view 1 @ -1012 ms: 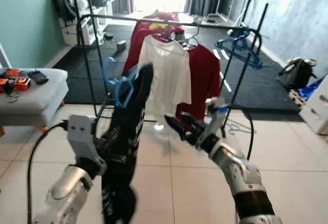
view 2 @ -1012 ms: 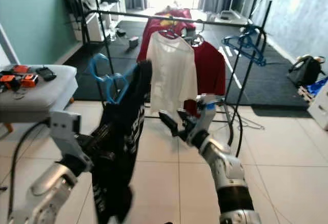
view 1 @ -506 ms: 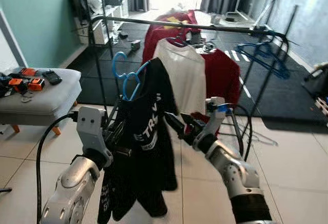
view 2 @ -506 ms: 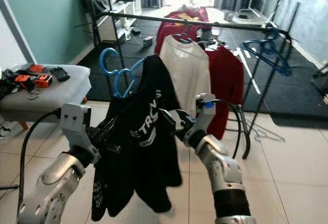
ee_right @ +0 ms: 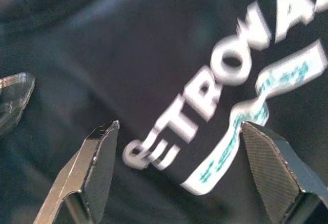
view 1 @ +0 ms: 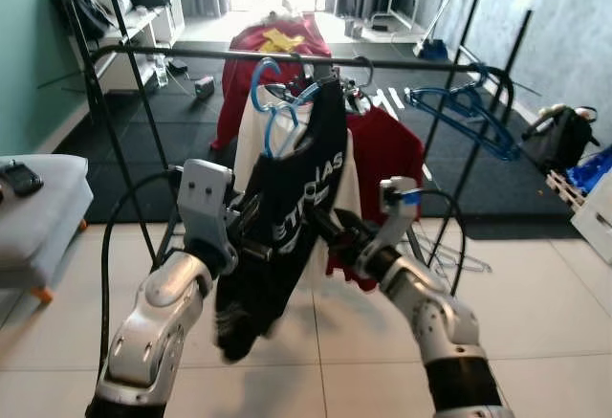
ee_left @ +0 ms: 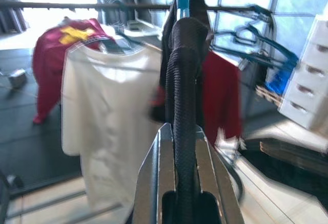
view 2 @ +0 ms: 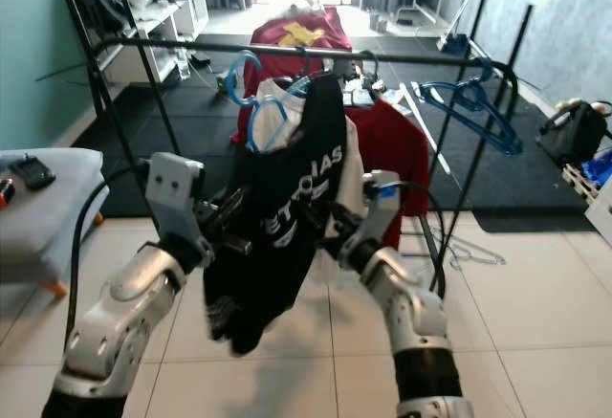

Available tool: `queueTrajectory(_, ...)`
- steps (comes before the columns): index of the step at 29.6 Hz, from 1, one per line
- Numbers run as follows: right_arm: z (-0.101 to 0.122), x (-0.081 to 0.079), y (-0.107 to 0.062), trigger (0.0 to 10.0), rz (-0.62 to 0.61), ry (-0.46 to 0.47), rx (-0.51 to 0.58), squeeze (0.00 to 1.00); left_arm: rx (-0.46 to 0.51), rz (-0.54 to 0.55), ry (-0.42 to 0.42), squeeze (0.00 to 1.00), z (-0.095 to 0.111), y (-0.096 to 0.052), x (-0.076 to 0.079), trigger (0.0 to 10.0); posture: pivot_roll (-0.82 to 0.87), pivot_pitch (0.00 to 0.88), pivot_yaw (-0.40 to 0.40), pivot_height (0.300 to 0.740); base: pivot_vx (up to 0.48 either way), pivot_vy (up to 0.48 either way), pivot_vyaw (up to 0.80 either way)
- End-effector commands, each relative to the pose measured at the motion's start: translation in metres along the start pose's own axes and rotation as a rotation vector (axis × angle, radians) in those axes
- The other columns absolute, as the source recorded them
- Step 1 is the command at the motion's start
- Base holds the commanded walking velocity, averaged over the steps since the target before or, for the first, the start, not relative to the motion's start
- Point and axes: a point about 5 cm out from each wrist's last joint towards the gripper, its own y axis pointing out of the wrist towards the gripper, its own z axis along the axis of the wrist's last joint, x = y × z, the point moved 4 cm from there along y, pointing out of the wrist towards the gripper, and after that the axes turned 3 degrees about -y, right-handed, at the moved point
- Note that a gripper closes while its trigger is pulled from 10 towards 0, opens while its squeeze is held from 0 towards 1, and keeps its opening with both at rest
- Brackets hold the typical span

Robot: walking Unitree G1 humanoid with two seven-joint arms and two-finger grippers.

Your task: Hang hanger

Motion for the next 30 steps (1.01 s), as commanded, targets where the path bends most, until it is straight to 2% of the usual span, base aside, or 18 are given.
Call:
queueTrajectory(1,0.000,0.003,-0.002,10.0,-0.006,-0.002,-0.001,0.00,0.008,0.027,0.010,0.00,0.001,0.005,-0.003,10.0,-0.07,0.000,-0.025,0.740,0.480,0.000,0.00)
queueTrajectory(9,-0.002,0.002,-0.002,10.0,0.000,-0.004,-0.008,0.00,-0.027,0.149,0.028,0.00,0.000,0.014,-0.019,10.0,-0.08,0.000,-0.021,0.740,0.480,0.000,0.00)
queueTrajectory(11,-0.002,0.001,-0.002,10.0,0.002,-0.003,-0.010,0.00,-0.035,0.167,0.030,0.00,-0.001,0.014,-0.022,10.0,-0.08,0.000,-0.021,0.740,0.480,0.000,0.00)
queueTrajectory(12,-0.003,0.001,-0.002,10.0,0.004,-0.001,-0.013,0.00,-0.065,0.224,0.051,0.00,-0.005,0.013,-0.030,10.0,-0.08,0.000,-0.020,0.740,0.480,0.000,0.00)
queueTrajectory(13,-0.003,0.001,-0.002,10.0,0.004,-0.001,-0.013,0.00,-0.065,0.224,0.051,0.00,-0.005,0.013,-0.030,10.0,-0.08,0.000,-0.020,0.740,0.480,0.000,0.00)
queueTrajectory(15,-0.003,0.001,-0.001,10.0,0.006,0.001,-0.015,0.00,-0.103,0.283,0.074,0.00,-0.011,0.011,-0.040,10.0,-0.08,0.000,-0.020,0.740,0.480,0.000,0.00)
queueTrajectory(17,-0.003,0.001,-0.001,10.0,0.006,0.001,-0.015,0.00,-0.103,0.283,0.074,0.00,-0.011,0.011,-0.040,10.0,-0.08,0.000,-0.020,0.740,0.480,0.000,0.00)
queueTrajectory(21,-0.004,0.000,-0.001,10.0,0.008,0.002,-0.017,0.00,-0.135,0.342,0.093,0.00,-0.015,0.007,-0.052,10.0,-0.09,0.000,-0.013,0.740,0.480,0.000,0.00)
queueTrajectory(23,-0.005,0.000,-0.001,10.0,0.008,0.003,-0.018,0.00,-0.124,0.325,0.098,0.00,-0.013,0.005,-0.054,10.0,-0.09,0.000,-0.011,0.740,0.480,0.000,0.00)
queueTrajectory(24,-0.005,0.000,-0.001,10.0,0.007,0.006,-0.019,0.00,-0.102,0.238,0.067,0.00,-0.012,0.004,-0.047,10.0,-0.09,0.000,-0.013,0.740,0.480,0.000,0.00)
queueTrajectory(25,-0.005,0.000,-0.001,10.0,0.007,0.006,-0.019,0.00,-0.102,0.238,0.067,0.00,-0.012,0.004,-0.047,10.0,-0.09,0.000,-0.013,0.740,0.480,0.000,0.00)
queueTrajectory(26,-0.005,0.000,-0.002,10.0,0.007,0.008,-0.019,0.00,-0.108,0.085,0.051,0.00,-0.014,0.000,-0.030,10.0,-0.09,0.000,-0.012,0.740,0.000,0.000,0.00)
queueTrajectory(27,-0.005,0.000,-0.002,10.0,0.007,0.008,-0.019,0.00,-0.108,0.085,0.051,0.00,-0.014,0.000,-0.030,10.0,-0.09,0.000,-0.012,0.740,0.000,0.000,0.00)
queueTrajectory(28,-0.005,0.000,-0.002,10.0,0.007,0.010,-0.020,0.00,-0.139,-0.072,0.096,0.00,-0.021,-0.010,-0.015,10.0,-0.08,0.000,-0.016,0.740,0.000,0.000,0.00)
queueTrajectory(29,-0.005,0.000,-0.002,10.0,0.007,0.010,-0.020,0.00,-0.139,-0.072,0.096,0.00,-0.021,-0.010,-0.015,10.0,-0.08,0.000,-0.016,0.740,0.000,0.000,0.00)
queueTrajectory(30,-0.005,0.000,-0.002,10.0,0.008,0.013,-0.021,0.00,-0.189,-0.178,0.105,0.00,-0.030,-0.024,-0.007,10.0,-0.08,0.000,-0.016,0.740,0.000,0.000,0.00)
